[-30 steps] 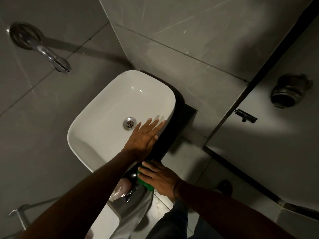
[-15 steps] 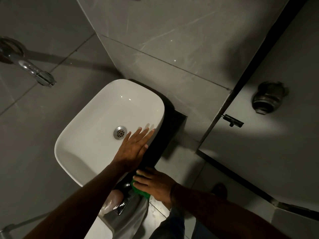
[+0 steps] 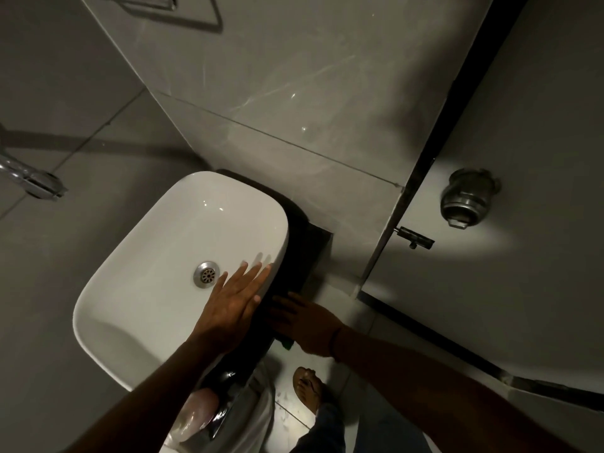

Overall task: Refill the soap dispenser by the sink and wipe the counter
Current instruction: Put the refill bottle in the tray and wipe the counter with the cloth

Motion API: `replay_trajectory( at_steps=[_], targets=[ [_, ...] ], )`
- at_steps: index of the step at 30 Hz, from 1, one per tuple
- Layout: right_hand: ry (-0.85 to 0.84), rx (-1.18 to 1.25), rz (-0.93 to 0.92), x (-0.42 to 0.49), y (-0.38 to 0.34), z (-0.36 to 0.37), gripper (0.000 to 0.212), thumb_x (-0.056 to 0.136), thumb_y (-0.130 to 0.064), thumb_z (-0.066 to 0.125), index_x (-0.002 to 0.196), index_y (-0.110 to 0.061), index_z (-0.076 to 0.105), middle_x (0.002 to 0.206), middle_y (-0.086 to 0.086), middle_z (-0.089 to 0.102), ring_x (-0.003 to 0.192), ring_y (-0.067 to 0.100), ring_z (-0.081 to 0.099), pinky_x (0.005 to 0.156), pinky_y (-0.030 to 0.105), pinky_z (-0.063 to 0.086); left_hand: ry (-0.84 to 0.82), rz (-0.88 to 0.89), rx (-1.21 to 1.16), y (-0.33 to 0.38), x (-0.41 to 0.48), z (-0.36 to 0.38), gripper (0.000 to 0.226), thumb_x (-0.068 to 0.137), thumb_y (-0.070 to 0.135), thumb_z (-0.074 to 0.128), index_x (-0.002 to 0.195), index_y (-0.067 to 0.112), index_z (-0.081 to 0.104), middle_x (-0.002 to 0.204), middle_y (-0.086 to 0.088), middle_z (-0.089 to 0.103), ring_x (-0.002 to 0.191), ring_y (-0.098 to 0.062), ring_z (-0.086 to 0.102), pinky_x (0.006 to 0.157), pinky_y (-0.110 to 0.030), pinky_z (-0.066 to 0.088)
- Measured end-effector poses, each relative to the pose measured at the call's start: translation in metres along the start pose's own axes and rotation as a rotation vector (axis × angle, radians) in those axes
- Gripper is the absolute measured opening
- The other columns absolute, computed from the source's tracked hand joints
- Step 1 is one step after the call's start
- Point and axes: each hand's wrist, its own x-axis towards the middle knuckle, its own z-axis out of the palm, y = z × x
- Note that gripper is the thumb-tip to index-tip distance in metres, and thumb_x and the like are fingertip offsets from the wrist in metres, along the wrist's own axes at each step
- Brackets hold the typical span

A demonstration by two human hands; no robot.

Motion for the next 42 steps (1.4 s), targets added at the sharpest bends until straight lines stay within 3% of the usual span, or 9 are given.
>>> replay_trajectory(
  at_steps=[5,9,12,16,20,23,32,38,42],
  targets=[
    [0.027,-0.024,0.233,0.011,0.057,-0.031,0.058,0.101,-0.018,0.028,0.158,-0.015,0.034,0.166,0.01,0.031,0.157,0.034,0.013,0.128,0.049,0.003,0.018,0.002,0.024,-0.001,0.001,0.001,0.062,0.107,0.044,0.017,0.167,0.033,0.021,0.175,0.006,0.022,0.164,-0.017,0.012,0.131,-0.044,0.007],
    [0.039,0.099,0.445,0.033,0.053,-0.043,0.052,0.106,-0.021,0.031,0.158,-0.016,0.034,0.166,0.008,0.03,0.158,0.032,0.01,0.128,0.05,0.003,0.011,0.003,0.03,-0.002,0.001,0.001,0.062,0.107,0.043,0.018,0.167,0.031,0.023,0.175,0.005,0.024,0.164,-0.018,0.013,0.131,-0.046,0.01],
    [0.058,0.05,0.363,0.021,0.041,-0.032,0.057,0.099,-0.013,0.035,0.156,-0.013,0.037,0.165,0.01,0.033,0.157,0.035,0.014,0.127,0.051,0.007,0.017,0.006,0.028,-0.001,-0.001,0.0,0.061,0.107,0.043,0.018,0.167,0.033,0.021,0.175,0.006,0.023,0.164,-0.018,0.013,0.131,-0.046,0.01],
    [0.036,-0.033,0.232,0.008,0.071,-0.038,0.073,0.092,-0.02,0.003,0.16,-0.015,0.028,0.168,0.01,0.024,0.158,0.033,0.008,0.127,0.049,0.003,0.025,0.008,0.018,0.0,0.0,-0.001,0.059,0.106,0.044,0.019,0.165,0.038,0.016,0.174,0.009,0.021,0.164,-0.017,0.012,0.131,-0.045,0.01],
    [0.004,0.026,0.521,0.04,0.098,-0.065,0.062,0.1,-0.02,0.043,0.159,-0.016,0.027,0.169,0.006,0.023,0.159,0.029,0.005,0.128,0.046,0.004,0.018,0.012,0.016,-0.001,0.0,-0.002,0.06,0.107,0.041,0.021,0.167,0.035,0.021,0.174,0.006,0.026,0.163,-0.019,0.016,0.132,-0.051,0.016],
    [-0.001,0.064,0.597,0.054,0.093,-0.07,0.07,0.095,-0.018,0.051,0.16,-0.014,0.026,0.169,0.006,0.021,0.158,0.03,0.004,0.128,0.047,0.003,0.031,0.021,0.021,-0.004,0.0,0.001,0.06,0.107,0.039,0.023,0.167,0.035,0.023,0.174,0.004,0.027,0.163,-0.02,0.018,0.131,-0.051,0.016],
    [-0.105,0.166,0.41,0.003,0.071,-0.069,0.071,0.096,0.001,0.041,0.162,-0.018,0.023,0.17,0.004,0.02,0.158,0.027,0.009,0.127,0.045,0.012,0.085,-0.017,0.202,0.003,-0.007,0.003,0.061,0.109,0.042,0.027,0.167,0.042,0.01,0.175,0.002,0.026,0.163,-0.022,0.02,0.13,-0.052,0.019],
    [-0.066,0.152,0.266,-0.034,0.046,-0.068,0.073,0.093,0.004,0.041,0.161,-0.019,0.025,0.169,0.001,0.021,0.158,0.024,0.01,0.129,0.041,0.01,0.256,-0.216,0.213,0.073,-0.037,0.014,0.072,0.104,0.042,0.046,0.169,0.024,0.021,0.177,-0.008,0.02,0.163,-0.032,0.019,0.127,-0.06,0.025],
    [-0.077,0.117,0.138,-0.054,0.017,-0.056,0.067,0.094,0.004,0.044,0.158,-0.012,0.033,0.167,0.007,0.028,0.157,0.029,0.015,0.129,0.043,0.008,0.287,-0.337,0.133,0.13,-0.083,0.058,0.071,0.105,0.044,0.048,0.167,0.017,0.027,0.176,-0.006,0.02,0.163,-0.03,0.018,0.126,-0.053,0.019]
  ],
)
